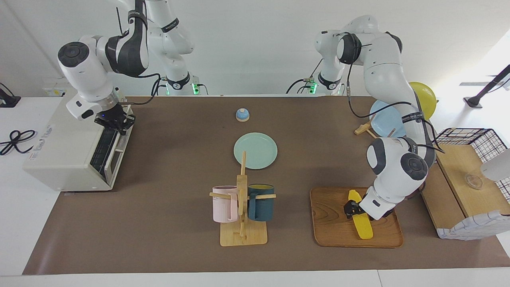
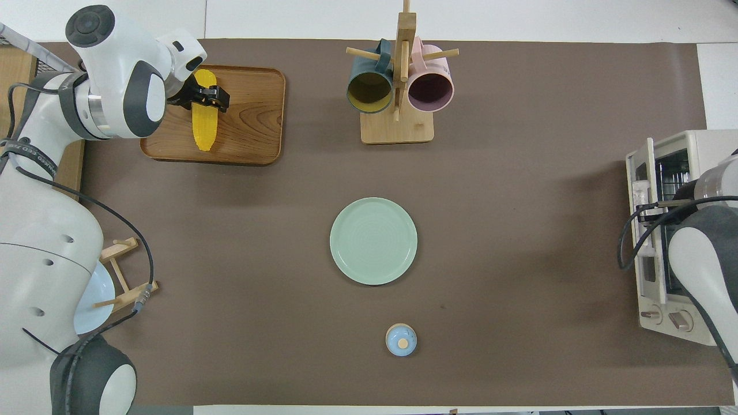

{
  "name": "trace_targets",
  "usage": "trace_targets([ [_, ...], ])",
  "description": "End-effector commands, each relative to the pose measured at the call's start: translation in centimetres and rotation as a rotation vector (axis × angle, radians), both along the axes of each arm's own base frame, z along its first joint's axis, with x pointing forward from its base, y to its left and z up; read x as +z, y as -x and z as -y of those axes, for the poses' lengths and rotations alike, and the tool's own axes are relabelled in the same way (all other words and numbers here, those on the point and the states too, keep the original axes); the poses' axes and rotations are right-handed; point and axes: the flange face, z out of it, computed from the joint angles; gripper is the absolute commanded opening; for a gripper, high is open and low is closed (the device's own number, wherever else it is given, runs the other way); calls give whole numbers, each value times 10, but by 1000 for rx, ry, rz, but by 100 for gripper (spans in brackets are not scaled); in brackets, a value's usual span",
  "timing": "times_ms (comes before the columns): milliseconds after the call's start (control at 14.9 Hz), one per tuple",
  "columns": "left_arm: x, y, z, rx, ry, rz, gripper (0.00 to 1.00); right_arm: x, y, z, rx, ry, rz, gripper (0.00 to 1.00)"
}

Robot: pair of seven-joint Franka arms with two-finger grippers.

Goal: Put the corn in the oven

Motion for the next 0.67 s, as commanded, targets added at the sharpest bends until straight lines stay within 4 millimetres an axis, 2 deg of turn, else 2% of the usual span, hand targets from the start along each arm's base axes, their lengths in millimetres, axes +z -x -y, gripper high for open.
trace_targets([
  [0, 2, 0, 2, -15, -10, 4, 0, -34, 4, -2, -9, -16, 11, 0],
  [67, 6, 0, 0, -10, -6, 2, 0, -40, 3, -3, -6, -16, 17, 0],
  [202, 20, 5, 1, -7, 7, -28, 0, -58, -3, -18, 21, -20, 20, 0],
  [336, 65, 15, 5, 27, 90, -50, 0, -75, -9, -25, 17, -22, 19, 0],
  [470, 104, 27, 12, 95, 100, -57, 0, -94, -11, -33, 33, -25, 31, 0],
  [605, 141, 62, 44, 120, 96, -97, 0, -108, -6, -45, 35, -25, 70, 0],
])
